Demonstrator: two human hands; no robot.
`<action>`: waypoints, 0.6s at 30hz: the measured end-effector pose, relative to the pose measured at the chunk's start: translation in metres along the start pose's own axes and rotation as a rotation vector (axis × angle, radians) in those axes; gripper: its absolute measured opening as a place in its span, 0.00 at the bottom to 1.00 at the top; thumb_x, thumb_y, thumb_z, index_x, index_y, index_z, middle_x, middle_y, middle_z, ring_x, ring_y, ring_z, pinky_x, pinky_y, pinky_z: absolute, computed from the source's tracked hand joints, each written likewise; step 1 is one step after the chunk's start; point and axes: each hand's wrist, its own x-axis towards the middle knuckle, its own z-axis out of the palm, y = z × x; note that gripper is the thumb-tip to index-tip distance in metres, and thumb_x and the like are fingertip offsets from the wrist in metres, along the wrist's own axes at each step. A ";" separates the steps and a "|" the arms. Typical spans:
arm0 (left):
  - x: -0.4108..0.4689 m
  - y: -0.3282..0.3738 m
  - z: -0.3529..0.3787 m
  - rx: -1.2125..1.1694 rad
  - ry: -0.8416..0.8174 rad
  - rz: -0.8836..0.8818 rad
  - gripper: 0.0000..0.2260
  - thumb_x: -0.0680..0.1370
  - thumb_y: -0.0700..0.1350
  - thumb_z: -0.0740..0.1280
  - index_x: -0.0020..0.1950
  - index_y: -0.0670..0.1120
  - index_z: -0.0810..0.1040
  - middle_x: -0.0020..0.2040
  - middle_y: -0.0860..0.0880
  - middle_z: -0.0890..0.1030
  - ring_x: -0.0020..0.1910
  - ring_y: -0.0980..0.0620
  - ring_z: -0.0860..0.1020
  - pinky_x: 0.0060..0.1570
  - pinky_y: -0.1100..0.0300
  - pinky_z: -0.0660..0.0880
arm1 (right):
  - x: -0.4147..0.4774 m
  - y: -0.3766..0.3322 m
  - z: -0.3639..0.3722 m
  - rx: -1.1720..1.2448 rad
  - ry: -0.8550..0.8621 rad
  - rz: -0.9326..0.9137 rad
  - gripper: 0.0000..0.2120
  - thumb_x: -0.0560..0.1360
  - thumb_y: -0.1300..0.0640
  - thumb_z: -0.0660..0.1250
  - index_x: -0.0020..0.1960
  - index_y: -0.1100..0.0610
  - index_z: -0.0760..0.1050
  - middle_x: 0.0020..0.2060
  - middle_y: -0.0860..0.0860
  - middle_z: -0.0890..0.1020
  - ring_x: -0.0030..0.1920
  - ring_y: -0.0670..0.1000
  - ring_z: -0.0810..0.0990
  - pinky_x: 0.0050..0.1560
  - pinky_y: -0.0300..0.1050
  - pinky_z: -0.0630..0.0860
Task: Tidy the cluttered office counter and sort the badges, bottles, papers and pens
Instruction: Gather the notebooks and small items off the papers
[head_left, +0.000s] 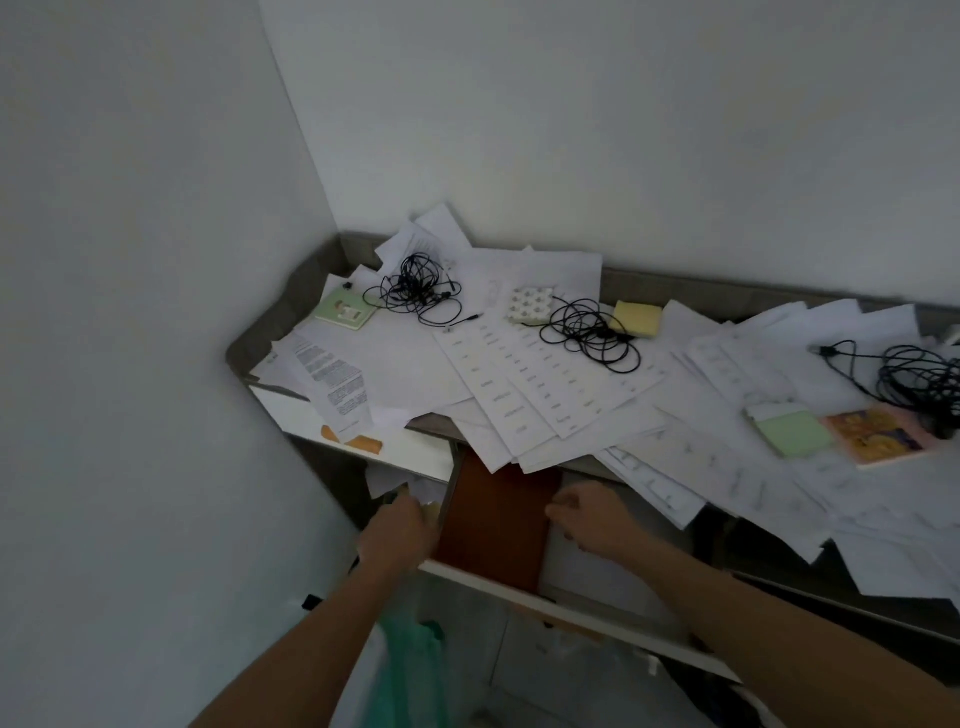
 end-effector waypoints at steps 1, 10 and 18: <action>-0.002 0.013 -0.009 -0.011 0.046 0.026 0.13 0.78 0.51 0.61 0.35 0.47 0.70 0.35 0.50 0.75 0.32 0.55 0.73 0.34 0.60 0.72 | -0.005 -0.004 -0.010 -0.018 0.063 -0.062 0.12 0.77 0.51 0.67 0.56 0.56 0.79 0.45 0.51 0.81 0.46 0.50 0.80 0.43 0.44 0.76; 0.044 0.116 -0.038 -0.098 0.116 0.310 0.12 0.79 0.52 0.63 0.55 0.46 0.77 0.51 0.47 0.79 0.47 0.50 0.78 0.45 0.59 0.73 | 0.002 -0.014 -0.121 -0.146 0.401 -0.107 0.13 0.76 0.47 0.67 0.58 0.52 0.79 0.51 0.48 0.82 0.48 0.46 0.79 0.50 0.41 0.75; 0.126 0.175 -0.035 -0.003 -0.032 0.473 0.19 0.79 0.53 0.64 0.67 0.47 0.71 0.64 0.46 0.70 0.61 0.49 0.71 0.53 0.61 0.68 | 0.070 -0.004 -0.162 -0.294 0.463 0.086 0.26 0.77 0.44 0.65 0.72 0.49 0.65 0.69 0.53 0.69 0.69 0.54 0.67 0.65 0.48 0.66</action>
